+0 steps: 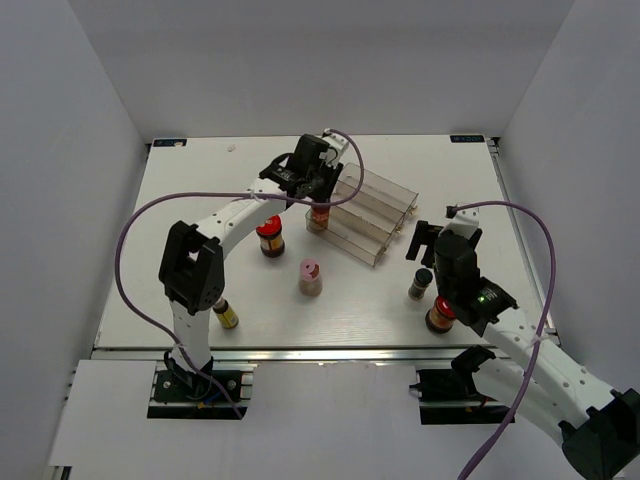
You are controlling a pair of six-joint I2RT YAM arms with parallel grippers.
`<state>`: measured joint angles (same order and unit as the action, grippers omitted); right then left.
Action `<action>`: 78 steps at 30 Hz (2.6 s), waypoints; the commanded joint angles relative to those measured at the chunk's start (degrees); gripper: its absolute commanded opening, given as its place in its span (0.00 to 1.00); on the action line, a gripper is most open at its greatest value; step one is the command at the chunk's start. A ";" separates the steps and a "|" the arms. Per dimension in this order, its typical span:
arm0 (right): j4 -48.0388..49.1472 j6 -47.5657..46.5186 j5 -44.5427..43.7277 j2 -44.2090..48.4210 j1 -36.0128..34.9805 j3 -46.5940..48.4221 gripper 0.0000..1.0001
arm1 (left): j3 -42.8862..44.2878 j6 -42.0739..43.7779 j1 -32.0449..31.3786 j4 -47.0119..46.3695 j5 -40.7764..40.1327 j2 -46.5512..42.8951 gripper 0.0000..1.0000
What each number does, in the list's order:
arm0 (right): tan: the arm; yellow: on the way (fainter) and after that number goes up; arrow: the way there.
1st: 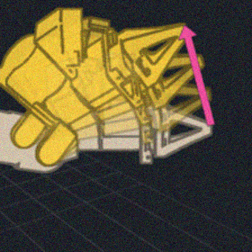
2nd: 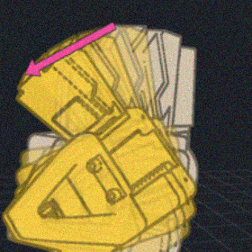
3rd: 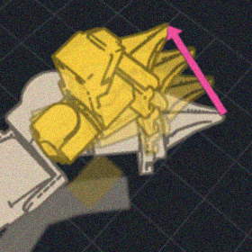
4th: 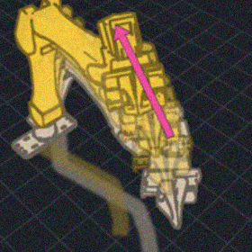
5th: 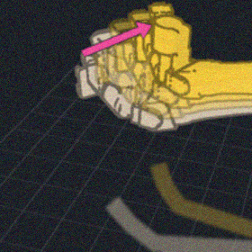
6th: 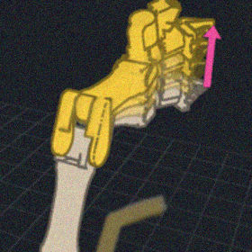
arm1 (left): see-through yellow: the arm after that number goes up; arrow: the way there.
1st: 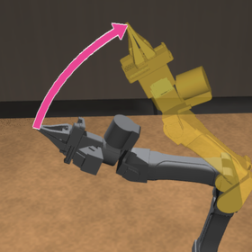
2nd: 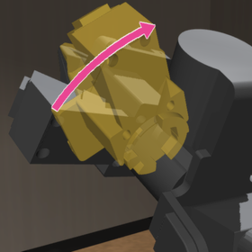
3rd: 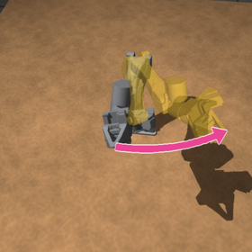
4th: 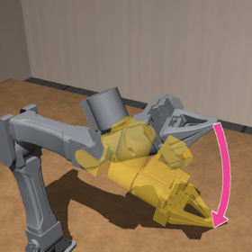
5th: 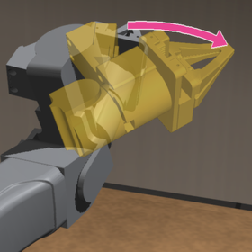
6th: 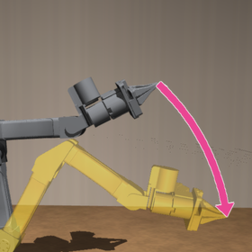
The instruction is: Organize the condiment bottles
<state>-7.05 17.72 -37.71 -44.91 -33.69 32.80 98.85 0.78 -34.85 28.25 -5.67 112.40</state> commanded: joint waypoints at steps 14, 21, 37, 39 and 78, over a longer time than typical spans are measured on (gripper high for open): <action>1.68 -2.68 11.33 2.81 0.29 0.34 0.89 | -1.82 -2.88 0.13 -3.91 -4.26 -12.11 0.98; 5.55 -6.02 27.59 -0.35 0.12 2.53 0.89 | -7.69 -9.99 0.22 -2.58 -15.22 -22.28 0.98; 12.32 -3.74 20.67 -4.31 -1.38 1.74 0.89 | -27.28 -60.87 0.57 46.09 -30.72 -49.28 0.98; 12.41 -3.65 19.88 -4.31 -1.38 1.66 0.89 | -29.67 -61.94 0.57 50.12 -27.82 -53.41 0.98; 11.62 -3.83 14.08 -4.93 -1.38 -0.10 0.89 | -43.56 -61.95 0.57 49.98 -20.35 -54.57 0.48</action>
<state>2.35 14.15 -21.67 -50.26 -34.94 32.77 54.22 -61.89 -34.35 76.97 -25.47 57.28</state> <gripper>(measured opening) 0.895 0.494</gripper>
